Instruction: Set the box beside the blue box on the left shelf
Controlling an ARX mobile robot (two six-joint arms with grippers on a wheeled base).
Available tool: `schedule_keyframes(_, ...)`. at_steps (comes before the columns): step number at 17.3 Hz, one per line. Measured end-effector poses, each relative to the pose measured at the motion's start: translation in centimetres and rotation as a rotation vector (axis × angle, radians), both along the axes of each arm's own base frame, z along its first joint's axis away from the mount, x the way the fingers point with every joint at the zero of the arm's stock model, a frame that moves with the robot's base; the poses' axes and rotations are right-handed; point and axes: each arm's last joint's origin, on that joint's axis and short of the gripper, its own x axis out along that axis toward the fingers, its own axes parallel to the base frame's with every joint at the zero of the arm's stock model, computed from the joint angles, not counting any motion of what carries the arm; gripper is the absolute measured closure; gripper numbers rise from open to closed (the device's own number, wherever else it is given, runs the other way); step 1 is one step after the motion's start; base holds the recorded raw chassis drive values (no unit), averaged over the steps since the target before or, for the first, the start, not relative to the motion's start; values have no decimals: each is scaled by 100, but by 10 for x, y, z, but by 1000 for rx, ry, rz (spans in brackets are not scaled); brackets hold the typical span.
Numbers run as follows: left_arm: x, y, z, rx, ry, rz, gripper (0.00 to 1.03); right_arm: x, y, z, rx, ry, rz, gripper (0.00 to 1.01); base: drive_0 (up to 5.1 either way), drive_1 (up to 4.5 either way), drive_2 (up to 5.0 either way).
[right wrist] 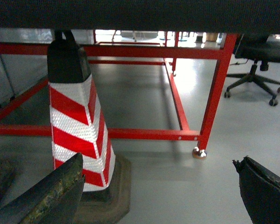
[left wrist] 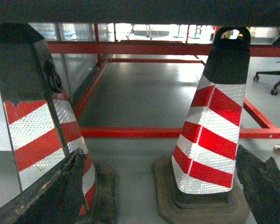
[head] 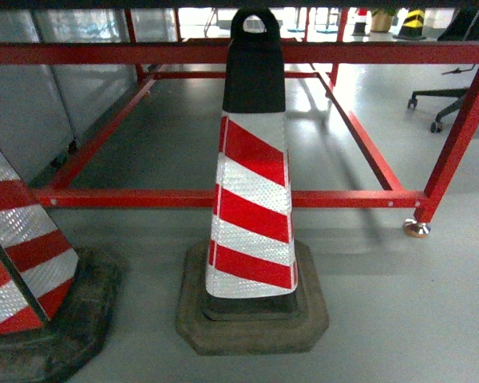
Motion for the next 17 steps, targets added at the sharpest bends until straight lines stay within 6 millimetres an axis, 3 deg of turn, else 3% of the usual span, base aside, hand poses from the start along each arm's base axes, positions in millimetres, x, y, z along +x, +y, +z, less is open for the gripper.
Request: schedule_keyframes(17, 0, 0, 0, -1, 0, 1, 5, 0, 0, 0, -2, 0, 1, 3, 0, 0, 0)
